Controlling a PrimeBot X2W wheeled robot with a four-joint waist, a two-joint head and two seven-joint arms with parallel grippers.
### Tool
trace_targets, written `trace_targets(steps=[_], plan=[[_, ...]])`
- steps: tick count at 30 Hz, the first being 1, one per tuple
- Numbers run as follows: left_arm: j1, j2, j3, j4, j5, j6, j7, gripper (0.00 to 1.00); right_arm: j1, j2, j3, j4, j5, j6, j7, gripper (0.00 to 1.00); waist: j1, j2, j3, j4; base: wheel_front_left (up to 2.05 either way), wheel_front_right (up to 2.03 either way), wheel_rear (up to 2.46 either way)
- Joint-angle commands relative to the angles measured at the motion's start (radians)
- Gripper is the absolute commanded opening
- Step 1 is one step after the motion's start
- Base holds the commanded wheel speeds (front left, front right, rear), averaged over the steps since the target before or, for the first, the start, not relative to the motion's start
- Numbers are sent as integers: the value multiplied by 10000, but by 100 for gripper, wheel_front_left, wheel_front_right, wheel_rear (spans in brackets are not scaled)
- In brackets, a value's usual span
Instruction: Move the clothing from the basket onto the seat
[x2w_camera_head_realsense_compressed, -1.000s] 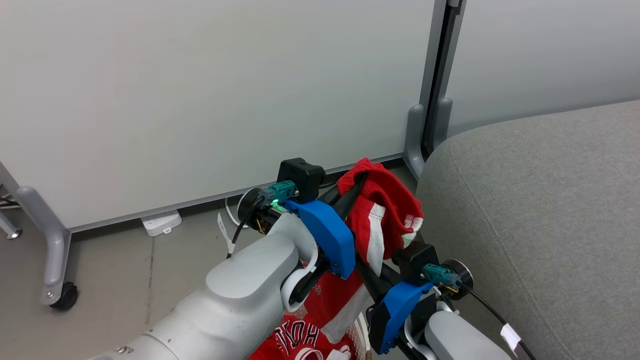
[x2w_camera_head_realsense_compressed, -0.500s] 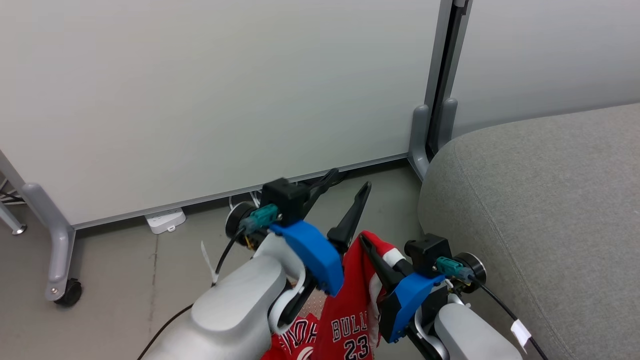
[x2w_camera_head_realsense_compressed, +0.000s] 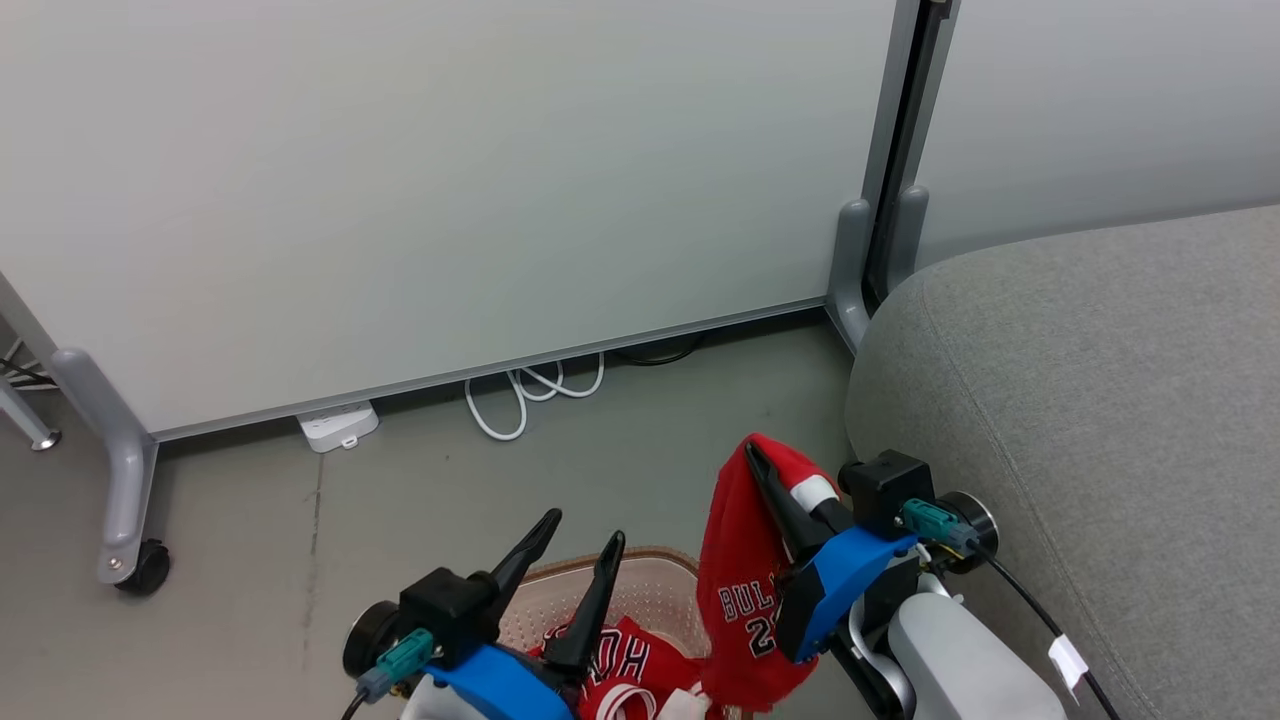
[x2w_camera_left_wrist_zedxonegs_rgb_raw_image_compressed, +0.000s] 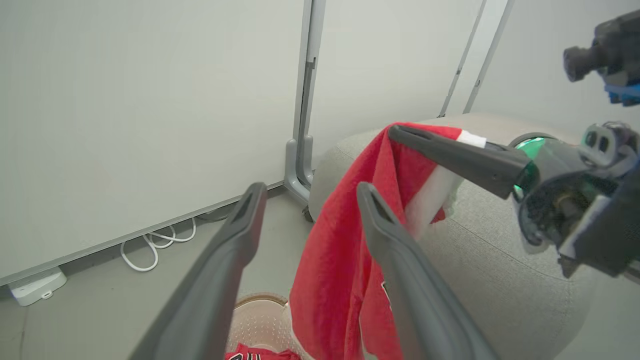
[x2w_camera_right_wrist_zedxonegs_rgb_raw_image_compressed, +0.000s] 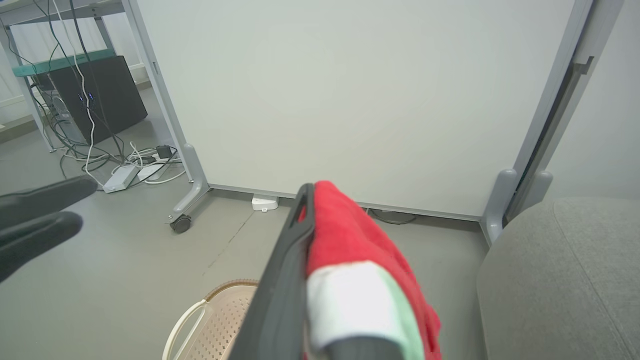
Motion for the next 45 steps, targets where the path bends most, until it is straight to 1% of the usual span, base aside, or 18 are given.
trace_targets(steps=[1,5,11,18,25,29,32,45], plan=[[380,50,354,-144,242,-91,-36,100,86,-12,-82,-98,-110,-3,-29,0,0,0,25,37,0,0,0],[1042,28,1072,-321,727,-255,-34,100,179,-14,-215,-190,-162,-3,4,0,0,0,61,83,0,0,0],[1585,-214,1916,-383,1257,-495,-36,100,268,-14,-314,-295,-216,-3,65,0,0,0,84,122,0,0,0],[1789,-617,2430,-152,1850,-827,-35,100,289,-14,-309,-318,-202,-3,111,0,0,0,84,37,0,0,0],[1769,-756,2808,-113,2152,-960,-37,100,186,-17,-377,-357,-235,-3,142,0,0,0,127,-233,0,0,0],[1763,-825,2983,-134,2349,-1009,-35,100,62,-14,-530,-383,-375,-3,137,0,0,0,213,-638,0,0,0],[1794,-854,3102,-135,2472,-1051,-37,100,93,-14,-580,-416,-413,-3,161,0,0,0,271,-1069,0,0,0],[1521,-952,3150,-127,2861,-1150,-36,100,284,-12,-393,-493,-274,-3,194,0,0,0,477,-3436,0,0,0]])
